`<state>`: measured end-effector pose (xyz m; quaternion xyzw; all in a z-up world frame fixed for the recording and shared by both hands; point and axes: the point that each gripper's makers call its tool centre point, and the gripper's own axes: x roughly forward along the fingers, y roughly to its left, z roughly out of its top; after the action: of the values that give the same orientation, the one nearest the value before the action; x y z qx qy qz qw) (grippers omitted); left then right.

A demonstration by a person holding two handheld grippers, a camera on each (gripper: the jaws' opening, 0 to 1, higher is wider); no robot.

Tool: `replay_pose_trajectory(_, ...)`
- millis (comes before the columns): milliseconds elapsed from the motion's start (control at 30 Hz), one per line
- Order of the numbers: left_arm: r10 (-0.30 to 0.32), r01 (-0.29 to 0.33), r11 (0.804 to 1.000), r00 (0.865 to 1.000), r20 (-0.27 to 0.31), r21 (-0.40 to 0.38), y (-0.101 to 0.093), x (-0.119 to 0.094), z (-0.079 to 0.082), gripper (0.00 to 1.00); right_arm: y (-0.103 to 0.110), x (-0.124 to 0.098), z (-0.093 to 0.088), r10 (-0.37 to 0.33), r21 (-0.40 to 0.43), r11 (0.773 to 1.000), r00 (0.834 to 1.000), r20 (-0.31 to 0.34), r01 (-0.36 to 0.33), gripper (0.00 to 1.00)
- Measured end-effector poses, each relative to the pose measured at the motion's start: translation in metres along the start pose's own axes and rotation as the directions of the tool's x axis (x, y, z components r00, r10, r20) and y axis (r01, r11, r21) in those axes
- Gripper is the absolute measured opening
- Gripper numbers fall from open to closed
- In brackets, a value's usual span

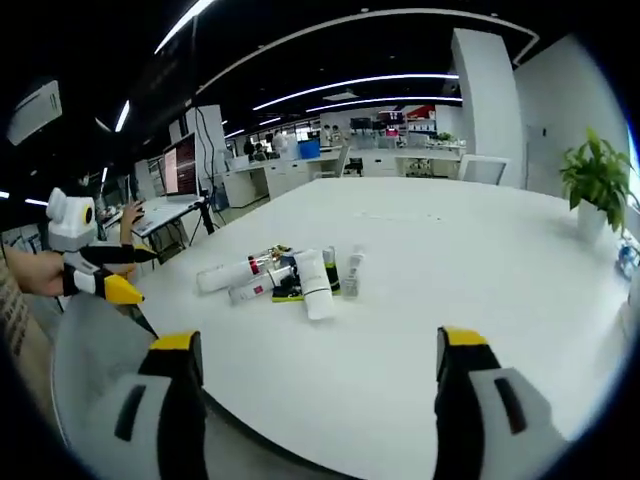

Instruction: Arrange the skincare products in the storage area until every visible bottle or jar stands upright without overlapping.

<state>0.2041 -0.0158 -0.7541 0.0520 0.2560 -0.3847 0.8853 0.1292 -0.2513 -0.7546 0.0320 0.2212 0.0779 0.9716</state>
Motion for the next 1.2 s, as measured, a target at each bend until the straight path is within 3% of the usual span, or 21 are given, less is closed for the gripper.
replay_pose_trajectory(1200, -0.013, 0.013, 1.0, 1.0, -0.013, 0.01, -0.0016, 0.0005, -0.0006, 0.95, -0.0014, 0.0011, 0.0035, 0.006, 0.021, 1.0, 1.0, 0.001, -0.006, 0.94)
